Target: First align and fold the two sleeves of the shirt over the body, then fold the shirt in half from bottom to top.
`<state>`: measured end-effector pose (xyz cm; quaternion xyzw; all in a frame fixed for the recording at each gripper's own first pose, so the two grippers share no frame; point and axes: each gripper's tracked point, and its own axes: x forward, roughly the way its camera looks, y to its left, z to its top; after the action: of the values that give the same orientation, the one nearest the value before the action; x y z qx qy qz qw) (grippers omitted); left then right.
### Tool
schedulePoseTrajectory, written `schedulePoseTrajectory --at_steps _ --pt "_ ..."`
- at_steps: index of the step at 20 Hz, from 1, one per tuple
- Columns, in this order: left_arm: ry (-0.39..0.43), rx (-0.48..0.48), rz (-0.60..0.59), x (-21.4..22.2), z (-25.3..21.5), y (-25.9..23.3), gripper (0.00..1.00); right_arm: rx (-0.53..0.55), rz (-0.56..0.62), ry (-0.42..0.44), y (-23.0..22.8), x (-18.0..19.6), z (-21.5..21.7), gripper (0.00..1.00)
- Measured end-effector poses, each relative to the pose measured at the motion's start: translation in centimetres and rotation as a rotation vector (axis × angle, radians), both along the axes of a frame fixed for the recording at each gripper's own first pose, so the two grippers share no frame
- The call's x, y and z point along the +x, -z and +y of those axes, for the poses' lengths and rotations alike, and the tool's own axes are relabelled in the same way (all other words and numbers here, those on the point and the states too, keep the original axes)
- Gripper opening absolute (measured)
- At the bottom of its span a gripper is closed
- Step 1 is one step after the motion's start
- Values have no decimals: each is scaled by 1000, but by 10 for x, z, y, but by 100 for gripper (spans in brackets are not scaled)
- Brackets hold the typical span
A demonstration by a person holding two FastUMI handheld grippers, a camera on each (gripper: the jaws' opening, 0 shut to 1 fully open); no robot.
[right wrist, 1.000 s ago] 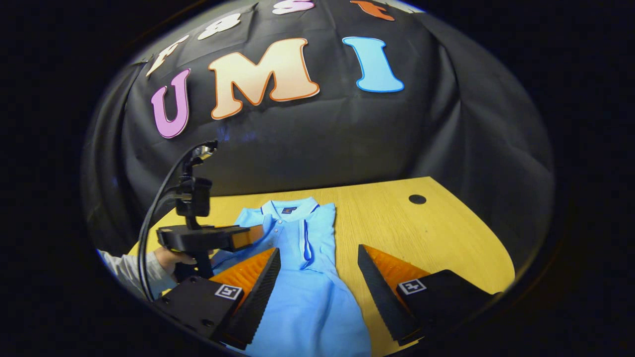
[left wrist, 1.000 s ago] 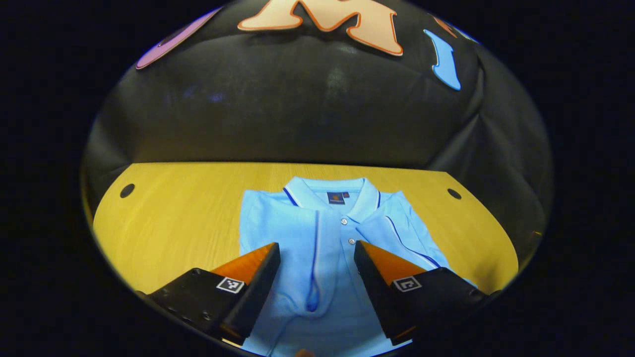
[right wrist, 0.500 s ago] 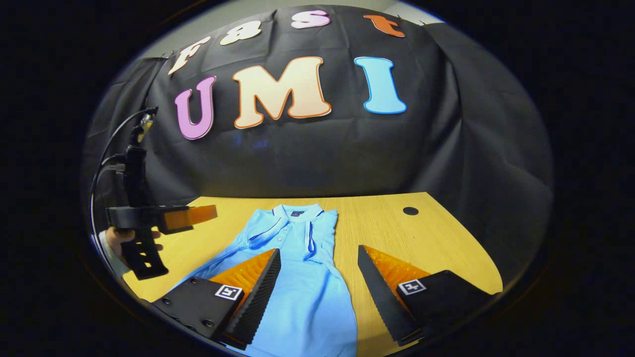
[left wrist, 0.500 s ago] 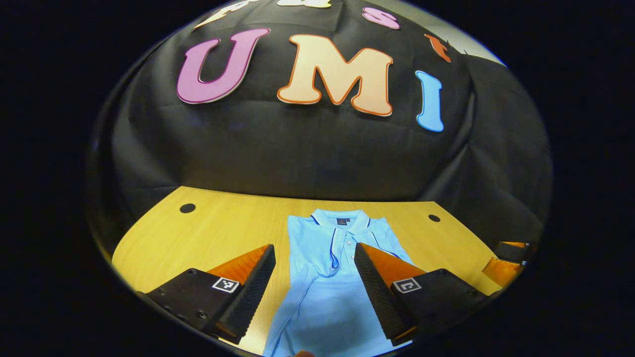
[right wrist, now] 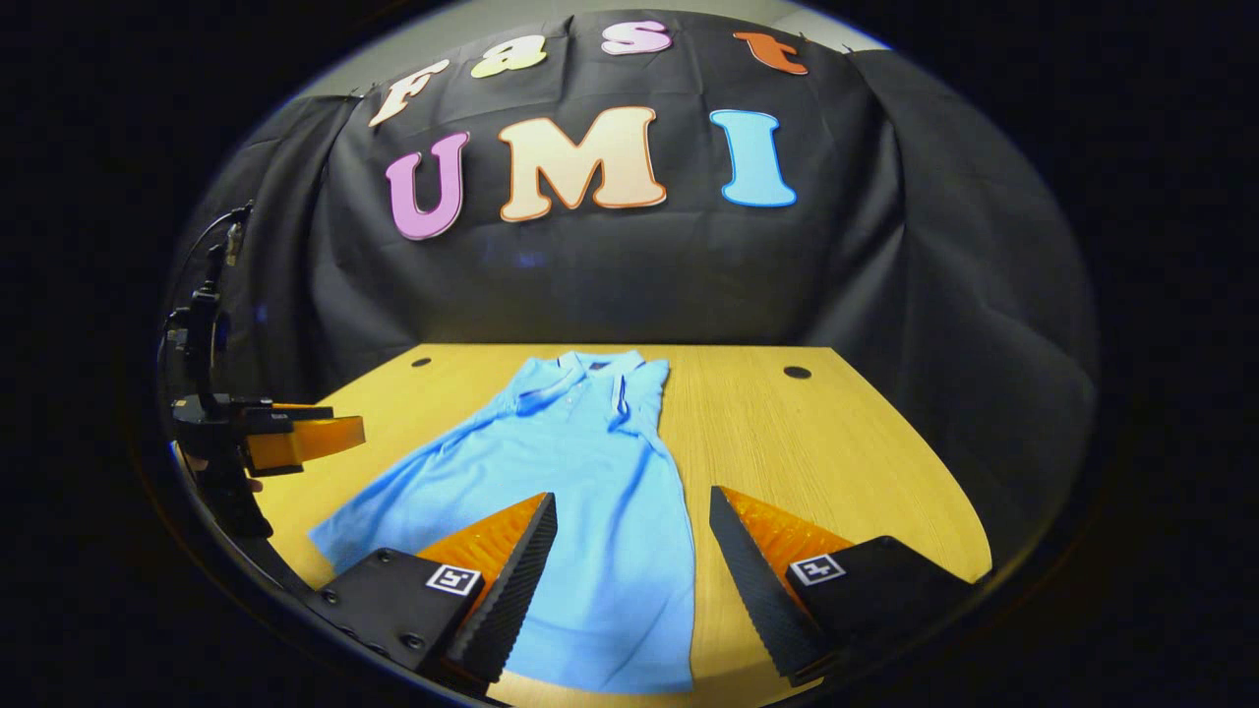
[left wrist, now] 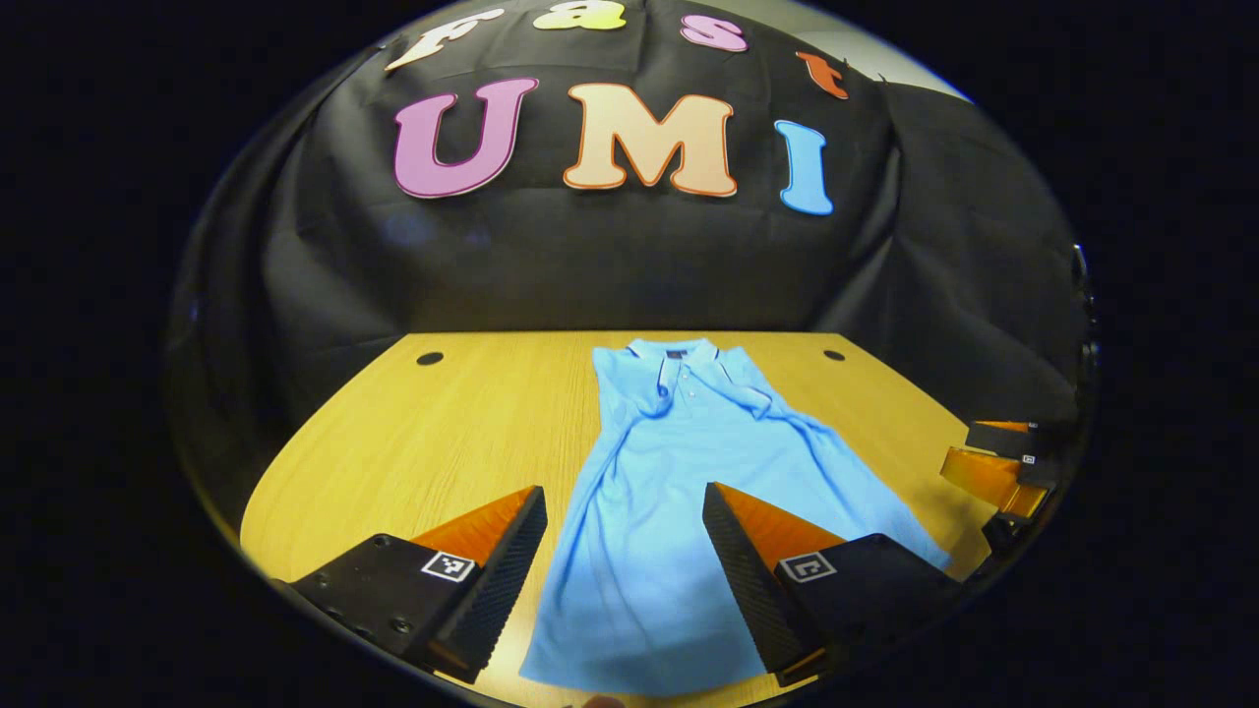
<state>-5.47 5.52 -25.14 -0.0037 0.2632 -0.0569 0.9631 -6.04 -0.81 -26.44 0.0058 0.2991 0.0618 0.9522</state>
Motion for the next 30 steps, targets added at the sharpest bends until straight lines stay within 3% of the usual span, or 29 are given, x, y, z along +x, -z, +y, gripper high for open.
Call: schedulePoseTrajectory --at_steps 1,2,4,5,6,8,9,10,11,14,17,18,19,20,21,23,24,25,26,30 --pt "0 10 19 -11 1 9 96 -8 16 -2 7 -11 -2 94" --pt "-3 21 38 -22 3 19 96 -13 34 -5 15 -23 -4 98" --pt "-13 26 67 -38 6 34 96 -25 63 -9 29 -41 -5 94" --pt "-22 29 76 -45 9 41 96 -32 70 -10 36 -46 -5 98" --pt "-31 36 88 -52 12 48 96 -40 84 -10 43 -52 -5 94" --pt "-24 55 101 -62 14 61 96 -51 110 -6 58 -63 -5 98" --pt "-20 68 114 -68 15 68 96 -59 125 -2 66 -66 -7 94" --pt "-18 77 129 -73 16 75 96 -59 145 2 73 -69 -7 98" --pt "-19 79 145 -78 16 82 96 -64 164 6 80 -72 -9 95" --pt "-25 67 192 -91 16 96 96 -84 240 7 98 -88 -9 98" --pt "-29 51 173 -88 15 95 96 -43 247 37 96 -89 -6 95" --pt "-23 49 170 -87 13 95 99 -43 239 30 97 -89 -4 99" --pt "-10 42 161 -88 9 96 98 -30 250 8 100 -89 4 94" --pt "10 32 139 -85 3 93 93 -17 251 -11 100 -88 10 86" --pt "32 19 135 -85 -4 95 83 -2 274 -27 102 -90 14 68" --pt "51 -25 130 -82 -16 96 42 31 311 -17 102 -89 20 33" --pt "36 -52 138 -83 -18 96 25 43 314 -14 103 -88 21 8" --pt "20 -69 151 -81 -17 93 7 50 324 -15 104 -88 22 7" --pt "16 -79 176 -80 -18 96 0 60 327 -15 103 -86 23 3" --pt "0 -110 229 -74 -16 84 0 118 311 13 92 -73 25 2"
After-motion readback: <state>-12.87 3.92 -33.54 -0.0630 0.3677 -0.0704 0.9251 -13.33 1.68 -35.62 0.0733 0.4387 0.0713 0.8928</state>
